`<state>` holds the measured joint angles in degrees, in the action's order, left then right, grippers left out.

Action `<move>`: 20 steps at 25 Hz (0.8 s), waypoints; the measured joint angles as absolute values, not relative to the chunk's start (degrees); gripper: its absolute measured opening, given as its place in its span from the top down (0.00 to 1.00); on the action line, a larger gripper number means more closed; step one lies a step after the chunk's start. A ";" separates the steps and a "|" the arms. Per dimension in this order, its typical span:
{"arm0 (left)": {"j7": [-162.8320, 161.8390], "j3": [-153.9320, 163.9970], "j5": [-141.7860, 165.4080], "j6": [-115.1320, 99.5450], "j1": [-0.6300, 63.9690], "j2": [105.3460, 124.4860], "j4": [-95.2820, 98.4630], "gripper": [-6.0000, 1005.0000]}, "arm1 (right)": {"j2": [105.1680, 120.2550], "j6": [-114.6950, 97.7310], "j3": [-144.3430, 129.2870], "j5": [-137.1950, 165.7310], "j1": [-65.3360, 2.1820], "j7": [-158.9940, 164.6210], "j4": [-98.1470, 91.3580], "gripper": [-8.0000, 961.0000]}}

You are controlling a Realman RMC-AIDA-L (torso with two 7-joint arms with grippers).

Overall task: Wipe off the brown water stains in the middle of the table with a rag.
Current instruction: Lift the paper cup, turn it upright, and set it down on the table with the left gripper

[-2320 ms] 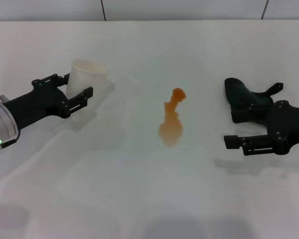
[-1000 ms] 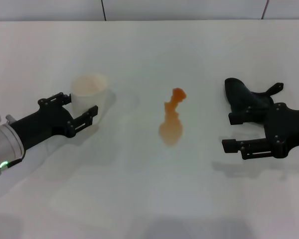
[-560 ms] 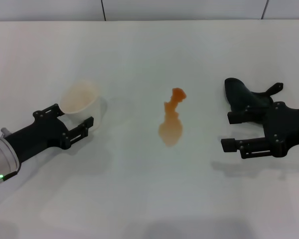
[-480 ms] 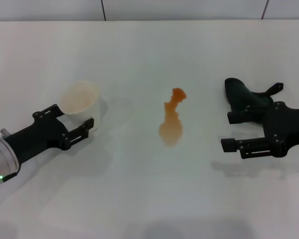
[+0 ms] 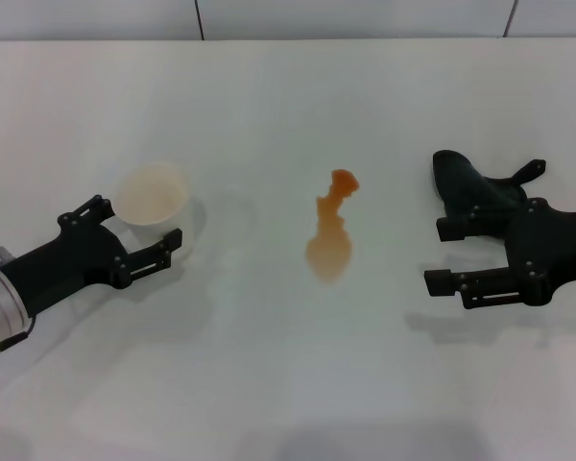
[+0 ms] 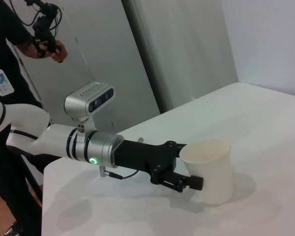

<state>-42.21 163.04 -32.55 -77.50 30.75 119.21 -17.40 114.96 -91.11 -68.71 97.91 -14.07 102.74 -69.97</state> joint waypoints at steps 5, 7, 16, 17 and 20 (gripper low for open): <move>-42.68 163.03 -31.99 -77.60 30.77 119.25 -17.80 0.11 | 114.96 -91.11 -68.80 97.91 -14.06 102.74 -69.96 0.20; -43.31 163.08 -31.30 -77.95 30.76 119.26 -18.51 0.11 | 114.96 -91.07 -68.84 97.91 -14.06 102.75 -69.96 0.20; -44.82 163.04 -29.74 -82.17 30.24 119.36 -21.14 0.11 | 114.96 -90.73 -68.91 97.91 -14.06 102.74 -70.00 0.20; -44.94 163.04 -29.80 -82.38 30.17 119.36 -21.42 0.11 | 114.96 -90.71 -68.91 97.91 -14.06 102.74 -70.01 0.20; -45.21 163.02 -30.01 -82.51 29.96 119.38 -22.51 0.11 | 114.98 -90.70 -68.96 97.91 -14.06 102.74 -70.03 0.20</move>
